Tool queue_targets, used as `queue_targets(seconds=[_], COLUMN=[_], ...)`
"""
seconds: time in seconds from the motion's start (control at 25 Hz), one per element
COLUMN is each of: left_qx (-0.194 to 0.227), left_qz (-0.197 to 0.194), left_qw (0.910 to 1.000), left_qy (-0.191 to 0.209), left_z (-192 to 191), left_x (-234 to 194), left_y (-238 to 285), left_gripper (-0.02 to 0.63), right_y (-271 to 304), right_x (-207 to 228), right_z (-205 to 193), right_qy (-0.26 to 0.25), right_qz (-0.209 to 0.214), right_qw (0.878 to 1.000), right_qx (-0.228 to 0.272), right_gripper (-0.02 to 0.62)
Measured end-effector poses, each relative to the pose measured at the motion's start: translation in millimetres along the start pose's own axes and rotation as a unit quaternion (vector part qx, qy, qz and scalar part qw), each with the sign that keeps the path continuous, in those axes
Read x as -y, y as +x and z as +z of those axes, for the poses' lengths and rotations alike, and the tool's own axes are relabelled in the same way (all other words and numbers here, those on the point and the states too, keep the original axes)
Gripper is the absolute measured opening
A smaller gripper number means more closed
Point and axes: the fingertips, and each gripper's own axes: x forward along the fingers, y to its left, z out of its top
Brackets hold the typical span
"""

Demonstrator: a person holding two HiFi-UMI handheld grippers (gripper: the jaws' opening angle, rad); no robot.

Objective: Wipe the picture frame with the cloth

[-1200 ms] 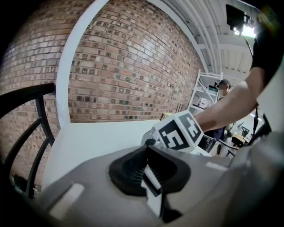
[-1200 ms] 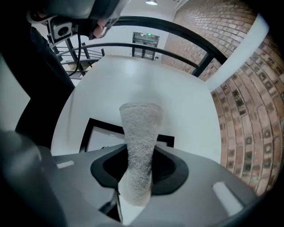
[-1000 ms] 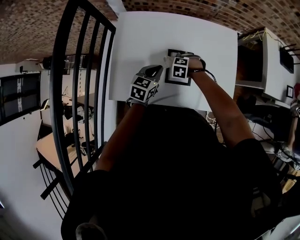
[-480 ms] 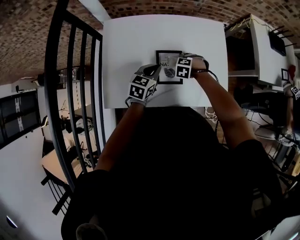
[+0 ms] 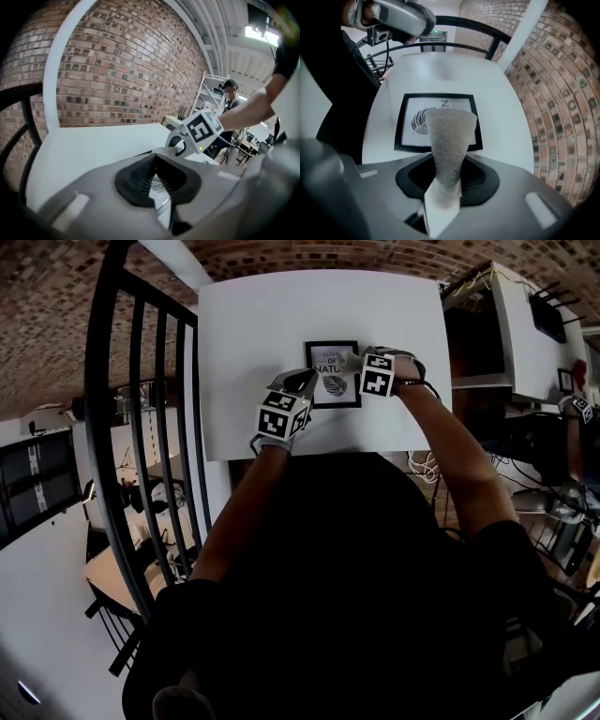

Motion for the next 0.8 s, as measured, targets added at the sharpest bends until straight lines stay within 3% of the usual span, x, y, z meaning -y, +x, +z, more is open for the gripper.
queue_targets(seconds=[0.2, 0.44, 0.8], left_qx=[0.002, 0.004, -0.005], left_qz=[0.025, 0.045, 0.040], left_qw=[0.9996, 0.9986, 0.9988], left_qy=[-0.016, -0.029, -0.028], left_z=[-4.5, -11.2, -19.5], left_x=[-14.3, -27.5, -34.9], left_y=[-10.3, -23.2, -19.9], left_gripper=[0.000, 0.000, 0.000], right_y=[-2.7, 10.3, 21.8], right_x=[-15.2, -34.6, -41.1], right_z=[61.6, 105.6, 103.8], right_qy=[-0.064, -0.111, -0.113], right_qz=[0.008, 0.020, 0.026], right_qw=[0.997, 0.993, 0.993], right_qx=[0.032, 0.035, 0.012], right_gripper=[0.129, 0.129, 0.129])
